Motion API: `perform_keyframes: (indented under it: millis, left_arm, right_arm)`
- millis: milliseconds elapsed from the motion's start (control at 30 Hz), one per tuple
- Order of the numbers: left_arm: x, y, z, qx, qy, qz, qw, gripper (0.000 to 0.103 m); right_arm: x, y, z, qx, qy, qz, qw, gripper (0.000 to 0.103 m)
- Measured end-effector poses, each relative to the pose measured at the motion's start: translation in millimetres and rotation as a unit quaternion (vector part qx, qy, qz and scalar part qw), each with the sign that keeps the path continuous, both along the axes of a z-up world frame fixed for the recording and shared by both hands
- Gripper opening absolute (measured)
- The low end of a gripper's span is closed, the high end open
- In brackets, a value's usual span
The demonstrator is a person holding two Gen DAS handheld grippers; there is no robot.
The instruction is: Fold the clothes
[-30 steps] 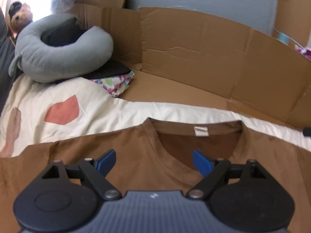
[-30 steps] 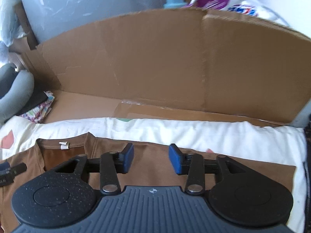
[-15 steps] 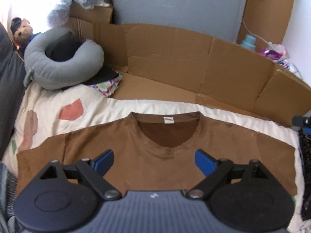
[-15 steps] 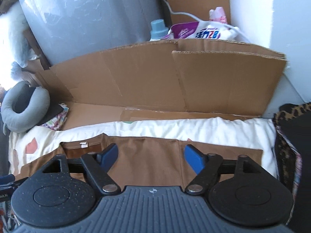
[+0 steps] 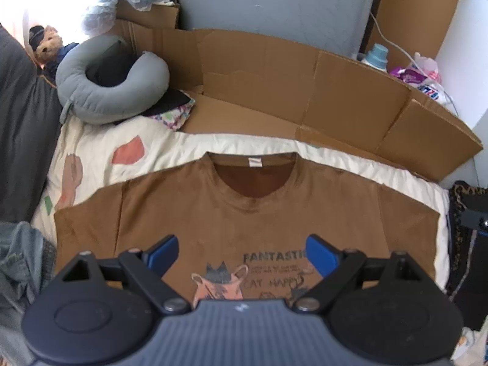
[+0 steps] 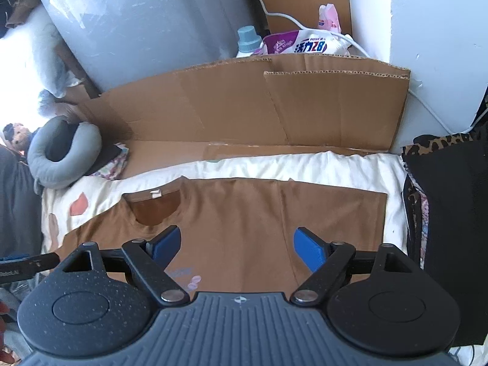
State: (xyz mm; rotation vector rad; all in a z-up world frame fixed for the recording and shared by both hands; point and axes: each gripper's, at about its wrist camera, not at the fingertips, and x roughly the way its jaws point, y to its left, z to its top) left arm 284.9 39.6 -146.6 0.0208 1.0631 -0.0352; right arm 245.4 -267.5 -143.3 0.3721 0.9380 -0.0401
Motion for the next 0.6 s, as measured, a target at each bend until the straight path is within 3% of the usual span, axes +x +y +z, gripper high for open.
perform_keyframes:
  millis: [267,600]
  left_arm:
    - [-18,-9,14,0.005,0.015,-0.004,0.9999,0.092]
    - [-18,-43,3,0.018,0.037,-0.036,0.9985,0.092]
  right_arm:
    - [-26,-17,11,0.034,0.006,-0.004,0.999,0.087]
    - [-50,-44,-10,0.043,0.022,-0.025,0.999,0.087]
